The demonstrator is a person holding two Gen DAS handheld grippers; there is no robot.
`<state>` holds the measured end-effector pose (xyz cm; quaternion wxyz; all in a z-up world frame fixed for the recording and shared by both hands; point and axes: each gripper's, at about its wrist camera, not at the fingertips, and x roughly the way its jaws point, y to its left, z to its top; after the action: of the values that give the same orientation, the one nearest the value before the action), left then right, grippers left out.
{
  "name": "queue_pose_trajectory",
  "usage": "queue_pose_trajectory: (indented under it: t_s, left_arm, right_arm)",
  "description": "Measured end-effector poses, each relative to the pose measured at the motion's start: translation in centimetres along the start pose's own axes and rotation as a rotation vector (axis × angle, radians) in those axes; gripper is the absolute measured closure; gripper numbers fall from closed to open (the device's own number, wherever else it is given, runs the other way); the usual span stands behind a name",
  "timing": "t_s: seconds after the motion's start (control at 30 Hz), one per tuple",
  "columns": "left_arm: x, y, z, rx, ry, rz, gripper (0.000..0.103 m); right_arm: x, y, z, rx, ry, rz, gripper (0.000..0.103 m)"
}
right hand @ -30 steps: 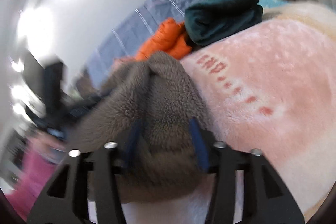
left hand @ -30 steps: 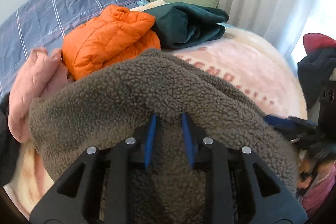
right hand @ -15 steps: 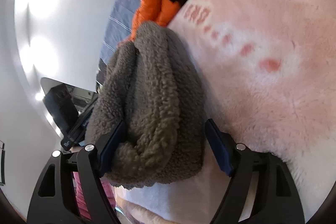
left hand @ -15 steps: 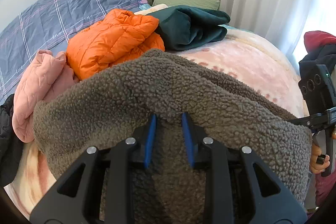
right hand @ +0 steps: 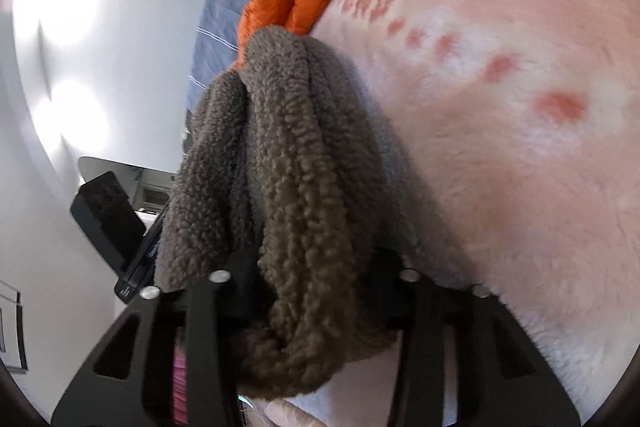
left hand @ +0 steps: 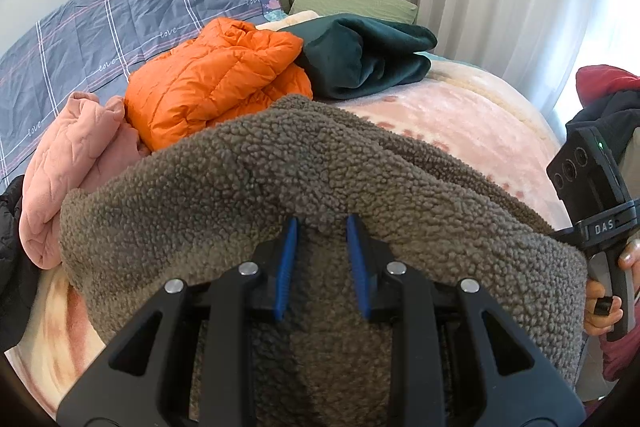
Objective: Fold large clothes
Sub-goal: 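Grasp the brown jacket bundle with the left tool beside the right tool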
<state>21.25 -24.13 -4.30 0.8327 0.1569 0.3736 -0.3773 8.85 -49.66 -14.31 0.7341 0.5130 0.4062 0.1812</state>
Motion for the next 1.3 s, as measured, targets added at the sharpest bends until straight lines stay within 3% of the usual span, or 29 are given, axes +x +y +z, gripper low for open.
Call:
queue_pose_trajectory:
  t_s: [0.13,0.27,0.53,0.63,0.73,0.8,0.9,1.03,1.13,1.3]
  left_arm:
    - [0.0,-0.3,0.1,0.009,-0.006,0.015,0.074]
    - [-0.2,0.0,0.1,-0.016,-0.016,0.039,0.062]
    - [-0.2,0.3,0.2,-0.028,-0.019,0.039,0.059]
    - [-0.2,0.4,0.3,-0.029,-0.019,0.062,0.053]
    - [-0.7,0.6,0.4,-0.036,-0.029,0.113,0.035]
    - [-2.1,1.7,0.2,-0.064,-0.060,0.126,0.013]
    - [-4.6,5.5,-1.8,-0.198,-0.103,0.052,0.008]
    - [-6.2,10.8,-5.7,-0.369,-0.121,0.045,0.004]
    - [-5.7,14.6,-9.2,-0.604,-0.099,-0.149,0.003]
    - [-3.0,16.2,-10.9,-0.716,-0.087,-0.335,0.002]
  right_arm:
    - [-0.2,-0.1,-0.4,-0.036,-0.030,0.017,0.066]
    - [-0.4,0.0,-0.7,-0.064,-0.046,0.020,0.066]
    - [-0.7,0.0,-1.1,-0.089,-0.062,0.003,0.065]
    - [-0.6,0.1,-1.1,-0.106,-0.075,-0.011,0.065]
    - [-0.5,0.0,-1.2,-0.112,-0.080,-0.015,0.065]
    - [-0.5,0.0,-1.2,-0.118,-0.086,-0.020,0.065]
    - [-0.6,-0.1,-1.3,-0.118,-0.089,-0.019,0.065]
    - [-0.6,-0.1,-1.4,-0.120,-0.091,-0.021,0.064]
    - [-0.6,-0.1,-1.5,-0.123,-0.096,-0.022,0.063]
    - [-0.8,0.0,-1.8,-0.126,-0.100,-0.026,0.063]
